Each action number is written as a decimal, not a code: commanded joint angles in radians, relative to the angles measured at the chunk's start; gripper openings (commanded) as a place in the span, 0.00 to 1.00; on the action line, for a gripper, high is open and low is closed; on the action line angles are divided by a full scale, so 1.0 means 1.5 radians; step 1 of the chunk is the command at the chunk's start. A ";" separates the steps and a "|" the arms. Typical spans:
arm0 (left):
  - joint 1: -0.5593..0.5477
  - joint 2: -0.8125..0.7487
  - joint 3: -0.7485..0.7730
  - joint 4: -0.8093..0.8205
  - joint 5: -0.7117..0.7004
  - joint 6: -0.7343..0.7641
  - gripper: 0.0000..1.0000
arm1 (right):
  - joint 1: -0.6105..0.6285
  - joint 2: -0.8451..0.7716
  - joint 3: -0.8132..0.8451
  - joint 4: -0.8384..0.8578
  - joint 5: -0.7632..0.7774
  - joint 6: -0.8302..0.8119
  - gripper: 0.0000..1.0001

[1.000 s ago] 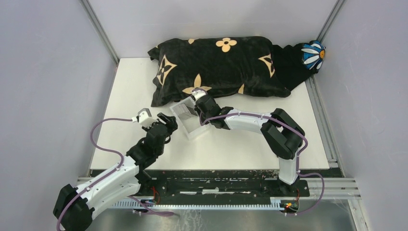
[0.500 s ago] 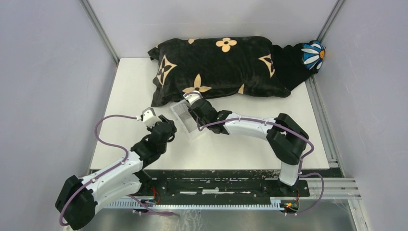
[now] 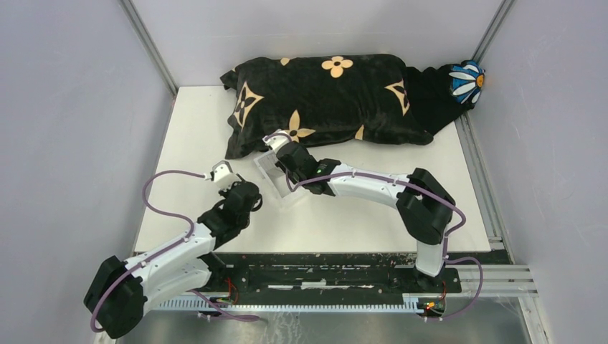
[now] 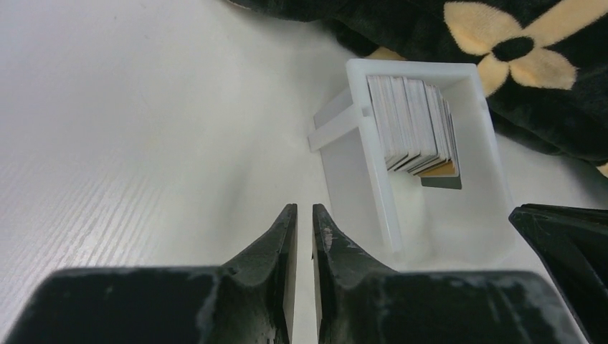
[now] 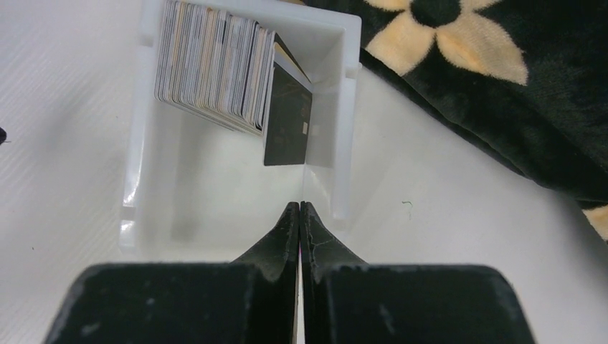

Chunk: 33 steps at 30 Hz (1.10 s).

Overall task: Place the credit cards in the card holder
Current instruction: Move the storage box to the center of the board.

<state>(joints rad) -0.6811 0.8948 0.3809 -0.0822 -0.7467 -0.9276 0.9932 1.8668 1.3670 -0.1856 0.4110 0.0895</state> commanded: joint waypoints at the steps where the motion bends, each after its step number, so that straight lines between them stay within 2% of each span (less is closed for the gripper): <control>1: -0.003 0.029 0.036 -0.011 -0.047 -0.036 0.17 | -0.006 0.032 0.050 -0.009 -0.037 0.005 0.01; 9: -0.001 0.127 0.076 -0.009 -0.063 -0.043 0.11 | -0.040 0.064 0.077 -0.025 -0.116 0.031 0.01; 20: 0.022 0.212 0.095 0.022 -0.052 -0.044 0.10 | -0.075 0.099 0.091 -0.015 -0.224 0.062 0.01; 33: 0.058 0.284 0.126 0.078 -0.019 -0.024 0.10 | -0.092 0.116 0.092 0.019 -0.261 0.083 0.01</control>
<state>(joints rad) -0.6018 1.2972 0.5175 -0.0395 -0.7609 -0.9478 0.8677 2.0457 1.4715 -0.2337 0.0338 0.1925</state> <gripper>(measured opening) 0.101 0.012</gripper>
